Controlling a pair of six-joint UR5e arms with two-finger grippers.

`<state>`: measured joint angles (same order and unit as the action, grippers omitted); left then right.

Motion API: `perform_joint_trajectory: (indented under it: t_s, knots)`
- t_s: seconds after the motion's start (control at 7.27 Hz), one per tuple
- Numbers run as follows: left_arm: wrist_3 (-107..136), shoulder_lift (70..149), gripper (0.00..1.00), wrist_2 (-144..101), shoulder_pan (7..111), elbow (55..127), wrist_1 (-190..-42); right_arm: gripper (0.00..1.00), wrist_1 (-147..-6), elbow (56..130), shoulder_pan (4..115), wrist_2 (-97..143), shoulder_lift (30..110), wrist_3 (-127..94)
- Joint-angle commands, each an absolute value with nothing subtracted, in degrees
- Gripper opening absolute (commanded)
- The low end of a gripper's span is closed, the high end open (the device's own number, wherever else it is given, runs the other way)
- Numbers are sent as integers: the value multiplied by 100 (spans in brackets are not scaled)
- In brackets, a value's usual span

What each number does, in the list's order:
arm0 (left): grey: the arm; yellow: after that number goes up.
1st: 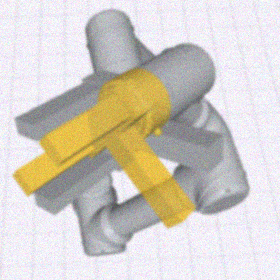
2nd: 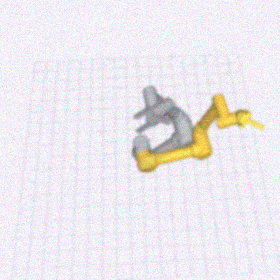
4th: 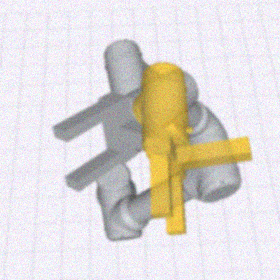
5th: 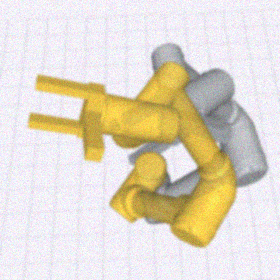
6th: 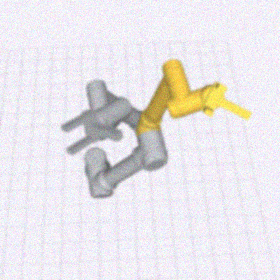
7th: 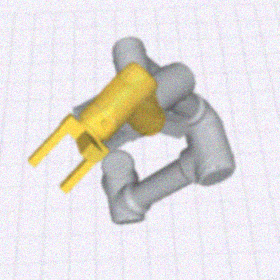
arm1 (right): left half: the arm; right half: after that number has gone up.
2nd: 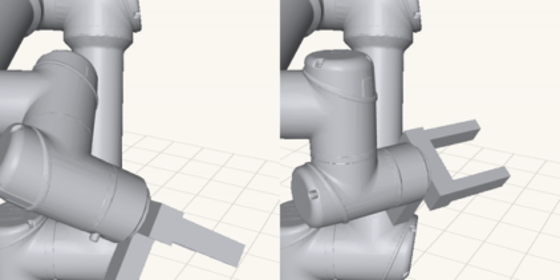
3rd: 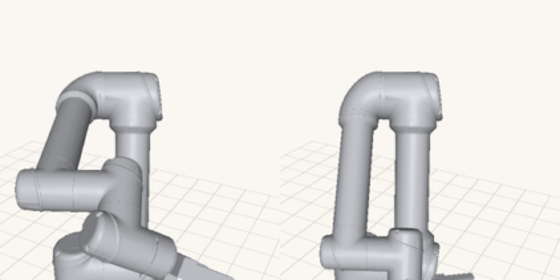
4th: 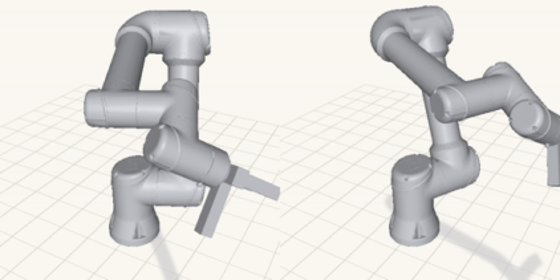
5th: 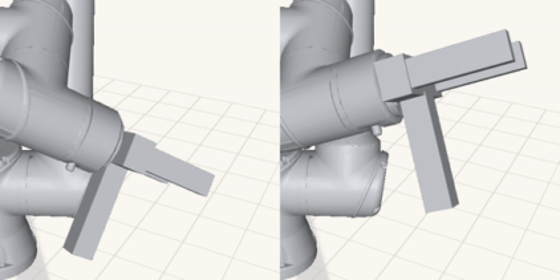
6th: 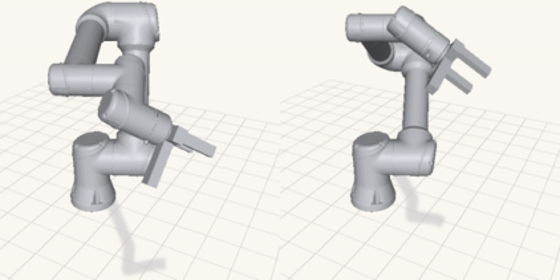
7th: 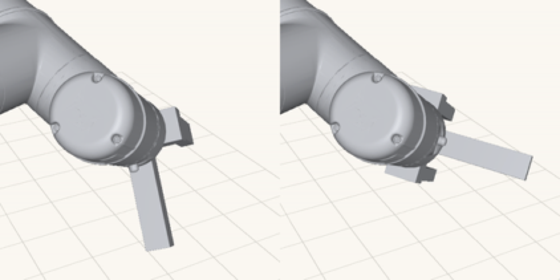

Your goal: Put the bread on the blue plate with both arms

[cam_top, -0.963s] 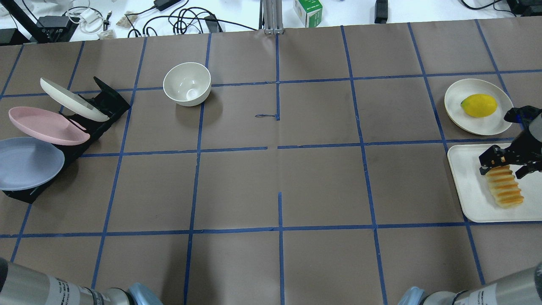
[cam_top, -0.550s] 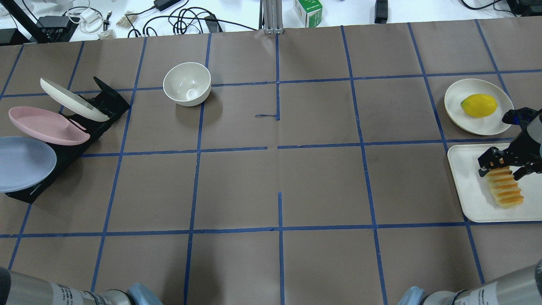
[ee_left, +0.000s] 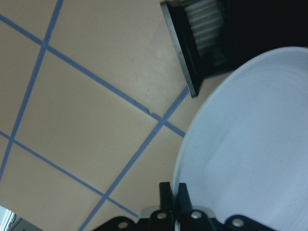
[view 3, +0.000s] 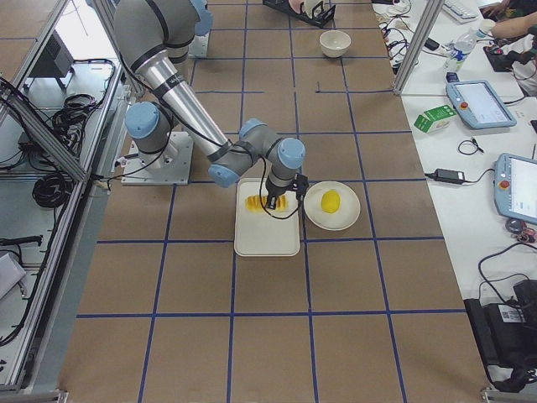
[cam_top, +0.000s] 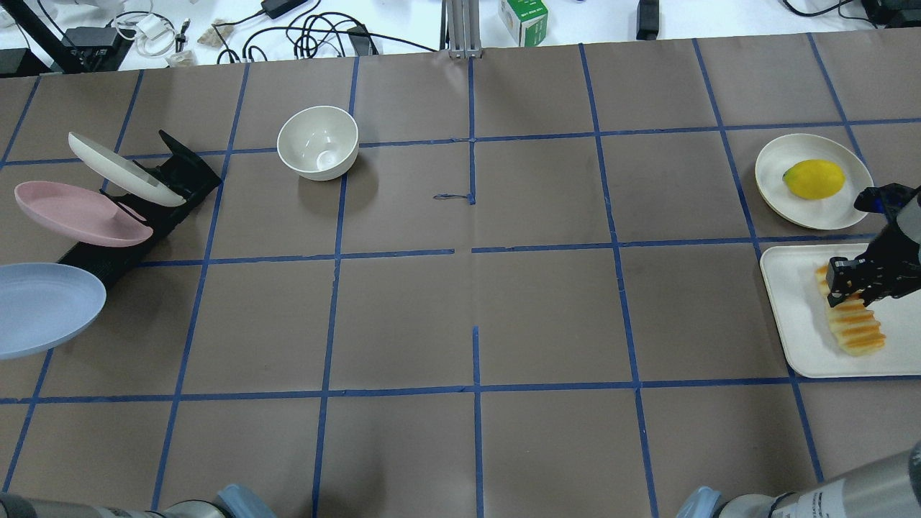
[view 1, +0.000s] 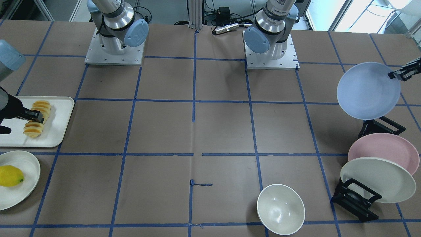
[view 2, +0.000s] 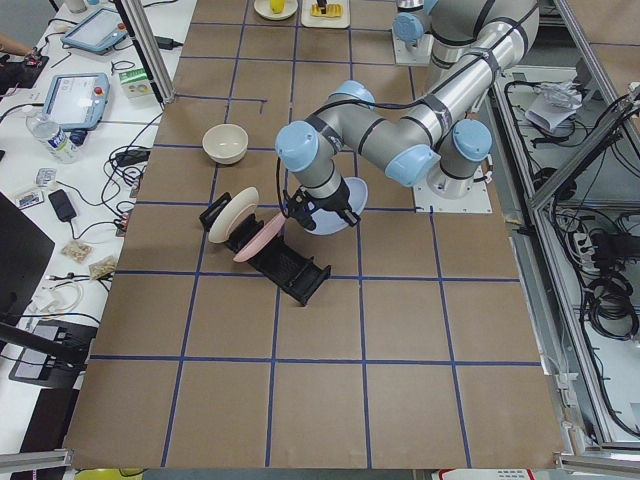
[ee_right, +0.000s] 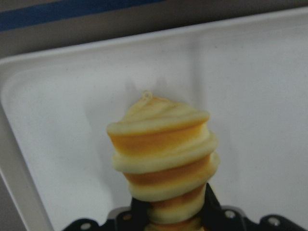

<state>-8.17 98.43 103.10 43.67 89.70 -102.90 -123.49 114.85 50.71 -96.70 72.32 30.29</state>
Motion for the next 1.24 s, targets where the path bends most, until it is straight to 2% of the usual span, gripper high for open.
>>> perform_joint_trajectory:
  t_s: [0.0, 0.55, 0.83, 1.1]
  knots:
    - [-571, 9441, 0, 9601, 4883, 9017, -11159, 0, -12287, 11461, 5115, -9870, 7460, 3076]
    - [-211, 8755, 0, 8204, 6736, 9061, -11121, 0, -11866, 11269, 5352, -9571, 7945, 3032]
    - [262, 8858, 0, 7772, 7834, 9454, -9684, 0, -10894, 10621, 5536, -9554, 7980, 2980]
    - [263, 9218, 0, 6878, 8601, 10471, -7570, 0, -10575, 10354, 5904, -9580, 8015, 2874]
